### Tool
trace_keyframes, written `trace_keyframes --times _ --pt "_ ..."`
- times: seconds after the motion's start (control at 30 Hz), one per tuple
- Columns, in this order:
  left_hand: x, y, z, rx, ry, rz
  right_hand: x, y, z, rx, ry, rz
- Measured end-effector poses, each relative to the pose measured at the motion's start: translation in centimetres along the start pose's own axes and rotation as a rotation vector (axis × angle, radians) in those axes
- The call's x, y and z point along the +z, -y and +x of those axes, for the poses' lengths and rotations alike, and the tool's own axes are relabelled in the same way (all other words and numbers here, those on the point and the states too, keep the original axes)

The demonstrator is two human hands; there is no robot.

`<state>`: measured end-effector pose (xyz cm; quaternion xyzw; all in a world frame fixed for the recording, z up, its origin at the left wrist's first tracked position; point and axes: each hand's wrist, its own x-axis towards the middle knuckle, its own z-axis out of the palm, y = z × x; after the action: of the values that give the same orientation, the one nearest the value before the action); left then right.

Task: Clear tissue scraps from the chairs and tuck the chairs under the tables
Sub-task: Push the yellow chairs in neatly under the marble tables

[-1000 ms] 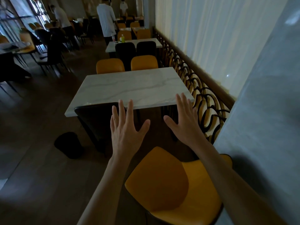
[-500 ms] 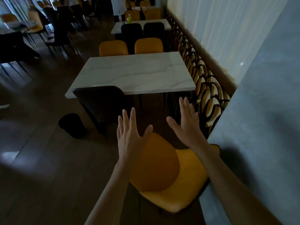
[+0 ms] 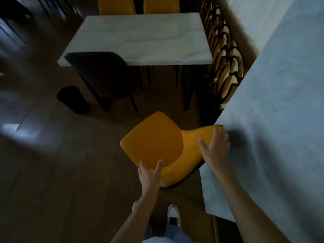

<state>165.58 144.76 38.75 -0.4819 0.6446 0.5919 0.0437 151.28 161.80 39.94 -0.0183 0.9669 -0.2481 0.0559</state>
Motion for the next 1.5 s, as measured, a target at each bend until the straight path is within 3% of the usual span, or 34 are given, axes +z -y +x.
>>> trace_keyframes --times 0.13,0.33,0.47,0.8,1.5 --pt "1.7 2.8 -1.4 -0.276 -0.012 -0.199 1.1 -2.0 -0.8 0.149 -0.021 0.262" --pt "4.2 3.9 -2.1 -0.452 0.003 -0.405 2.1 -2.7 -0.7 0.515 0.207 0.877" --pt "5.7 3.3 -3.1 -0.551 0.053 -0.756 2.4 -3.1 -0.2 0.61 0.328 1.05" --pt "7.2 2.5 -3.2 -0.592 -0.077 -1.109 1.5 -3.3 2.5 0.684 0.4 0.975" --pt "6.9 2.7 -2.0 -0.563 -0.011 -1.071 1.3 -3.1 2.4 0.603 0.365 1.021"
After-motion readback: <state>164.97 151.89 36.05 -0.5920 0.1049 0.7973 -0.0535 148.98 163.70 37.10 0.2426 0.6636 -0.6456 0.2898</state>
